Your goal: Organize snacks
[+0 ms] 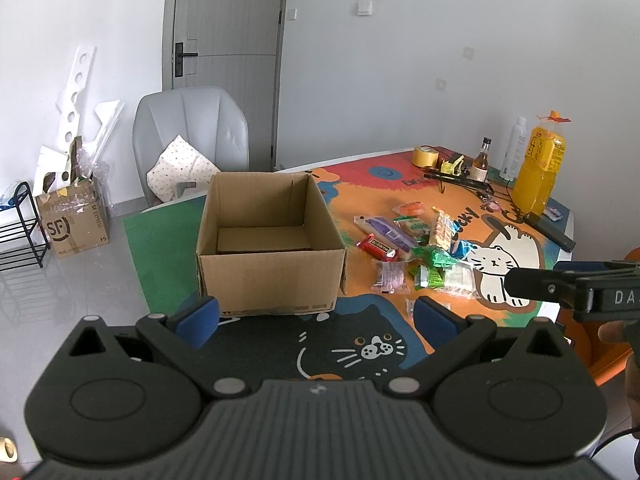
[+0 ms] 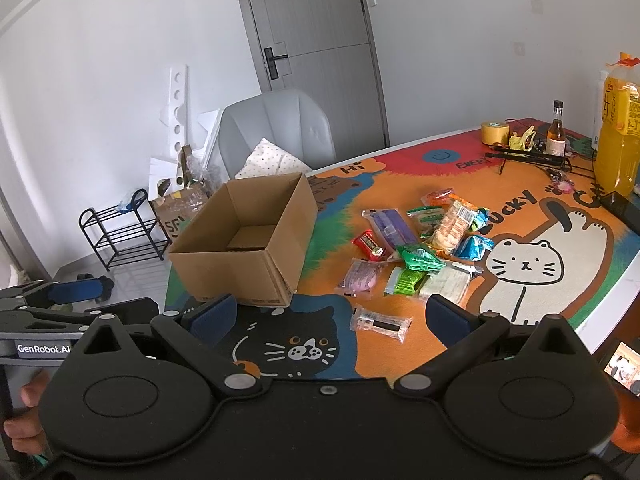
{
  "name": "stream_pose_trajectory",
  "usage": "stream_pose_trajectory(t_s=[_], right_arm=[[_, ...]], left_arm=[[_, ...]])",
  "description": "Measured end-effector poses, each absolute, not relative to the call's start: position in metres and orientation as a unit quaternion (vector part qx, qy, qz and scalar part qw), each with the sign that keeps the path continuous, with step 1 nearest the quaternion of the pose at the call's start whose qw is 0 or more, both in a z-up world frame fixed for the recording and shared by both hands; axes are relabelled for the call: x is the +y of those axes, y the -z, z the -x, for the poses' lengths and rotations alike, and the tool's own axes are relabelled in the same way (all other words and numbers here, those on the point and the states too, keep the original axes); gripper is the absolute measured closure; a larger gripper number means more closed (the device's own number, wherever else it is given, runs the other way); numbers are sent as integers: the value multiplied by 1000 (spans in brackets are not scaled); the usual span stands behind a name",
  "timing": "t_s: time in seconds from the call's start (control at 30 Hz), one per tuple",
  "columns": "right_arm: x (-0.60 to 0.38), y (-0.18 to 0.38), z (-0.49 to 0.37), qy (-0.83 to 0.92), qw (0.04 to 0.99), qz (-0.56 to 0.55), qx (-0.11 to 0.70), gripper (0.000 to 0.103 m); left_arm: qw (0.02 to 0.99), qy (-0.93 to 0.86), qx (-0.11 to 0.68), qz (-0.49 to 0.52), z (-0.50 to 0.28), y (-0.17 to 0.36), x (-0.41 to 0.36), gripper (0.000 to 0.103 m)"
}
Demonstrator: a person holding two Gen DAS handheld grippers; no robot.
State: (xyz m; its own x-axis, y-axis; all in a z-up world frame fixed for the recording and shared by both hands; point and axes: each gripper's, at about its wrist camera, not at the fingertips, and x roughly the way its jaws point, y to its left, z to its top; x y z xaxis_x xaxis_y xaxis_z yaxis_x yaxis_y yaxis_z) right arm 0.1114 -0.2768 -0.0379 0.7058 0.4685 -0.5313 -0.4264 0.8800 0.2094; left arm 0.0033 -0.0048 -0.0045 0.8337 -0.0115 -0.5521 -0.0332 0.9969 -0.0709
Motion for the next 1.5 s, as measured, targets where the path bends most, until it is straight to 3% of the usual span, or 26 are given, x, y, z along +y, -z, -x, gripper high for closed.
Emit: stream_pose_trajectory(t_s=[1.5], right_arm=[[-283,47,-131,-243,917,-40,315,0]], left_arm=[[958,-17,282,50,-19,7,-9,0]])
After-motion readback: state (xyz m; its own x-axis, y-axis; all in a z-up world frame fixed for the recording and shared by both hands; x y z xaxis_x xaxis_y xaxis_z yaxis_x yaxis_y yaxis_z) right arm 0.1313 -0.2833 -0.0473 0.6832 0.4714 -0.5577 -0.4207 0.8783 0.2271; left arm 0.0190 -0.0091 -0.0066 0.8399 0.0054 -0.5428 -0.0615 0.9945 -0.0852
